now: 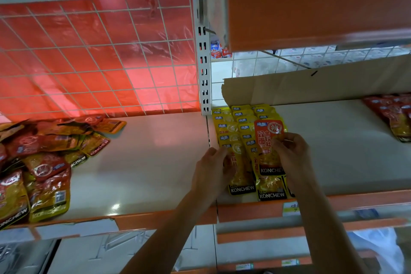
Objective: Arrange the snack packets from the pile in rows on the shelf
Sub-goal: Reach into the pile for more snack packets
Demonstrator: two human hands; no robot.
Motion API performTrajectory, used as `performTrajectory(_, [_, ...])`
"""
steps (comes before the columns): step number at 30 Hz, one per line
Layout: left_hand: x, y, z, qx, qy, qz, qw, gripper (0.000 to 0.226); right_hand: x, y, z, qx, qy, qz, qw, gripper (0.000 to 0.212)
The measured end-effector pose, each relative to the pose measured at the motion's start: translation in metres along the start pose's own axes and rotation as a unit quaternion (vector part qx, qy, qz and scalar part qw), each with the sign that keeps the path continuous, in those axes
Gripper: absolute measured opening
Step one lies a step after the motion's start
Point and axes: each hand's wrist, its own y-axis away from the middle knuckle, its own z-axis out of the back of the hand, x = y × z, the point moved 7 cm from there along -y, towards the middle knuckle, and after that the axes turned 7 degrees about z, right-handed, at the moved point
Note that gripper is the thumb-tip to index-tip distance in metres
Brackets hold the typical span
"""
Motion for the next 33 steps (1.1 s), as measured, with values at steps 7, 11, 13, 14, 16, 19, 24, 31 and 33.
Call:
performTrajectory(7, [0.001,0.002,0.001,0.022,-0.089,0.027,0.995,0.042,-0.005,0.009,0.009,-0.010,-0.003,-0.004,1.000,0.022])
performTrajectory(11, [-0.015,0.002,0.010,-0.031,-0.070,0.003,0.997,0.037,-0.005,0.015,0.019,-0.014,-0.022,-0.006,1.000,0.022])
performTrajectory(13, [-0.032,-0.002,0.010,-0.073,-0.063,-0.029,0.995,0.033,-0.005,0.015,0.027,-0.016,-0.043,-0.007,0.999,0.020])
performTrajectory(14, [-0.041,-0.004,0.007,-0.089,-0.064,-0.043,0.993,0.032,-0.005,0.014,0.031,-0.013,-0.049,-0.006,0.999,0.019])
performTrajectory(16, [-0.061,-0.007,-0.002,-0.109,-0.077,-0.072,0.988,0.031,-0.005,0.010,0.042,-0.010,-0.051,-0.001,0.999,0.018])
performTrajectory(19, [-0.096,-0.014,-0.023,-0.127,-0.112,-0.107,0.980,0.035,-0.002,-0.005,0.065,0.001,-0.052,0.009,0.999,0.017])
performTrajectory(24, [-0.168,-0.030,-0.076,-0.112,-0.104,-0.149,0.977,0.033,0.000,-0.038,0.124,0.010,-0.055,0.018,0.998,0.018])
performTrajectory(31, [-0.233,-0.055,-0.161,0.060,0.253,0.069,0.963,0.038,-0.009,-0.089,0.212,-0.007,-0.013,0.047,0.999,0.016])
performTrajectory(33, [-0.245,-0.061,-0.184,0.083,0.286,0.098,0.949,0.039,-0.011,-0.097,0.232,0.003,0.011,0.059,0.998,0.017])
